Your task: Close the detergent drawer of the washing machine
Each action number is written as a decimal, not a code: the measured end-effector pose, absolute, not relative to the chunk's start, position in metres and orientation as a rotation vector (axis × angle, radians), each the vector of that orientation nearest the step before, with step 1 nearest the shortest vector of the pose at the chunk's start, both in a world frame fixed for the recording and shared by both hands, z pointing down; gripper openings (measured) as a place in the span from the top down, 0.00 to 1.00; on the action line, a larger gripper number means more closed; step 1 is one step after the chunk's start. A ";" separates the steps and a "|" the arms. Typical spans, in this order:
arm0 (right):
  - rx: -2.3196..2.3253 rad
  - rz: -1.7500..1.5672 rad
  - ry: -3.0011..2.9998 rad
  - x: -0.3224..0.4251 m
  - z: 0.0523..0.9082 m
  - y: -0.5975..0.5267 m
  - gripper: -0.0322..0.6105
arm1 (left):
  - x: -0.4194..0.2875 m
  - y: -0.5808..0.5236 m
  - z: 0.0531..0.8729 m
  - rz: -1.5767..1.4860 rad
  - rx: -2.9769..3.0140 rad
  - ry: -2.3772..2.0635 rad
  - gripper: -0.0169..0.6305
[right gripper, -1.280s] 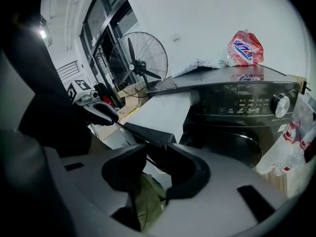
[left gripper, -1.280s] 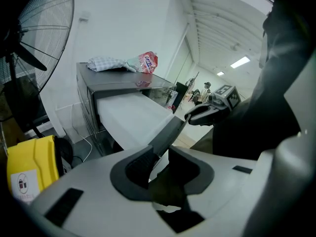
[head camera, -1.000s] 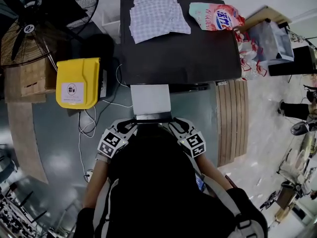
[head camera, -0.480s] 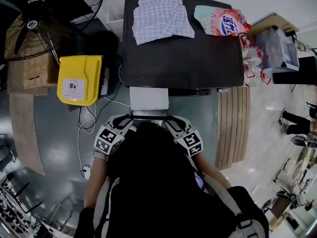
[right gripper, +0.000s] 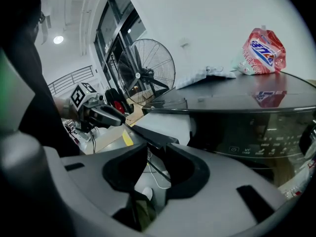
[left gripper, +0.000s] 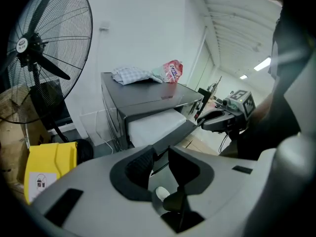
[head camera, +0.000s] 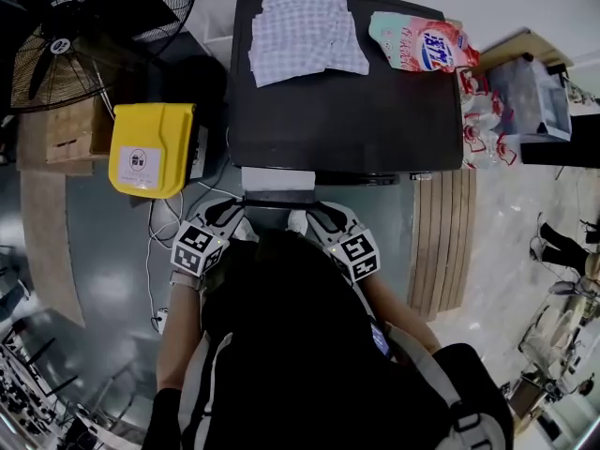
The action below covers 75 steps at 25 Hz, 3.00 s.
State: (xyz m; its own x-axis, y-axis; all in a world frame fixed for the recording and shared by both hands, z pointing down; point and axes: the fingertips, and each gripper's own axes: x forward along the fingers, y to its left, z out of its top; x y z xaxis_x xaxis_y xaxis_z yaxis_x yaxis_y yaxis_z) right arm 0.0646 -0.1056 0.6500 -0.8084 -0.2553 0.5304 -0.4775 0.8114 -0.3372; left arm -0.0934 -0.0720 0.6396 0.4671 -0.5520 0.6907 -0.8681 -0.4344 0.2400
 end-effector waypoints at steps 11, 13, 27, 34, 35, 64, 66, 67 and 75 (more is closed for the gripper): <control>0.667 0.619 -2.496 0.052 0.651 -0.140 0.75 | -0.105 -0.106 0.642 0.758 2.141 -1.189 0.82; 0.707 0.618 -2.484 0.051 0.650 -0.144 0.74 | -0.106 -0.110 0.642 0.765 2.147 -1.188 0.82; 1.051 0.806 -2.301 0.047 0.650 -0.169 0.73 | -0.118 -0.139 0.641 0.737 2.123 -1.235 0.81; 1.198 0.944 -2.219 0.053 0.647 -0.165 0.73 | -0.124 -0.127 0.654 0.662 2.012 -1.262 0.80; 1.213 0.953 -2.202 0.053 0.647 -0.163 0.73 | -0.123 -0.124 0.658 0.658 1.996 -1.245 0.80; 0.999 0.899 -2.177 0.012 0.661 -0.156 0.92 | -0.054 -0.130 0.658 0.722 2.190 -0.859 0.96; 0.974 0.897 -2.172 0.009 0.663 -0.158 0.92 | -0.053 -0.131 0.660 0.734 2.188 -0.846 0.96; 0.967 0.892 -2.172 0.008 0.664 -0.160 0.93 | -0.054 -0.132 0.661 0.739 2.185 -0.845 0.96; 0.892 0.848 -2.208 -0.003 0.658 -0.173 0.93 | -0.079 -0.198 0.619 0.604 2.274 -1.156 0.96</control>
State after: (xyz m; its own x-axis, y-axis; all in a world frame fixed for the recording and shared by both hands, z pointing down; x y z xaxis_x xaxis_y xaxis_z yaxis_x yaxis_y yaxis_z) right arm -0.0035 -0.1727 0.6578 -0.5909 -0.3670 0.7184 -0.7537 0.5687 -0.3294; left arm -0.0786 -0.1975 0.6185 0.5374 -0.6002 0.5924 -0.8290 -0.5047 0.2407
